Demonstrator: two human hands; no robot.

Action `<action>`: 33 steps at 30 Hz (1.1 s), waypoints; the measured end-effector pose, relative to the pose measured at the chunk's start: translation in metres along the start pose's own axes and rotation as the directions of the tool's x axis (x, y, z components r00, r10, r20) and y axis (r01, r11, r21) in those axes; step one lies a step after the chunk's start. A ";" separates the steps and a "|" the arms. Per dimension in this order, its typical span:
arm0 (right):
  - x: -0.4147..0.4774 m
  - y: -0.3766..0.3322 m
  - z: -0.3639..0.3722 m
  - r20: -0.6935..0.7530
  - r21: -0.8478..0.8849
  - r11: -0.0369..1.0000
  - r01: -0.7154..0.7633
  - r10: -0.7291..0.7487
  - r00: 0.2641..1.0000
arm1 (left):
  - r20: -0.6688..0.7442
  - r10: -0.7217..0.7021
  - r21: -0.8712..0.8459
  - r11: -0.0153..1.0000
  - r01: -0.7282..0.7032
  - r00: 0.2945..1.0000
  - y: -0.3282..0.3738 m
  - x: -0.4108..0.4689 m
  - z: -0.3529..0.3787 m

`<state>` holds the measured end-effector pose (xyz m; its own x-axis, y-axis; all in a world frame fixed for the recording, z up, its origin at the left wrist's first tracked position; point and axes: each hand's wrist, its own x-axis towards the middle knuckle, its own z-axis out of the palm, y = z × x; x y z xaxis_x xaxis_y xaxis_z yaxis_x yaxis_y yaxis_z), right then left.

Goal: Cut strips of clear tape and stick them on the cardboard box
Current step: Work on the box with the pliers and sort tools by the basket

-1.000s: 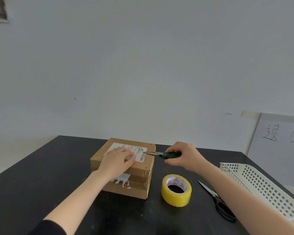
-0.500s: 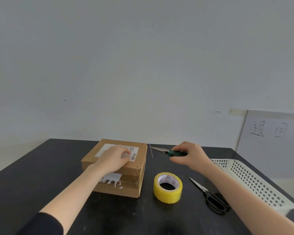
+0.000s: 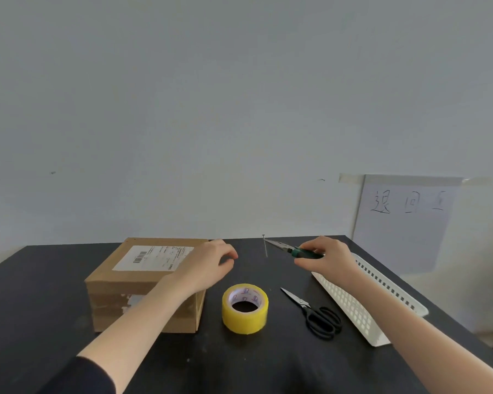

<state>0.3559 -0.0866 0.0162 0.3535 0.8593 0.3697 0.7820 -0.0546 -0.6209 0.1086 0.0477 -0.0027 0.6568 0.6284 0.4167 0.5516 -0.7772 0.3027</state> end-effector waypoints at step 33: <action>-0.074 0.107 -0.098 -0.143 -0.360 0.810 -0.464 0.444 0.885 | 0.239 0.208 -0.129 0.975 -0.181 0.949 0.096 0.029 0.128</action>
<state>0.4637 -0.2061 -0.0095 0.7331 0.6632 0.1507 0.6536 -0.6258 -0.4257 0.2462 -0.0052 -0.0712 0.8604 0.4420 0.2537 0.3523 -0.8756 0.3305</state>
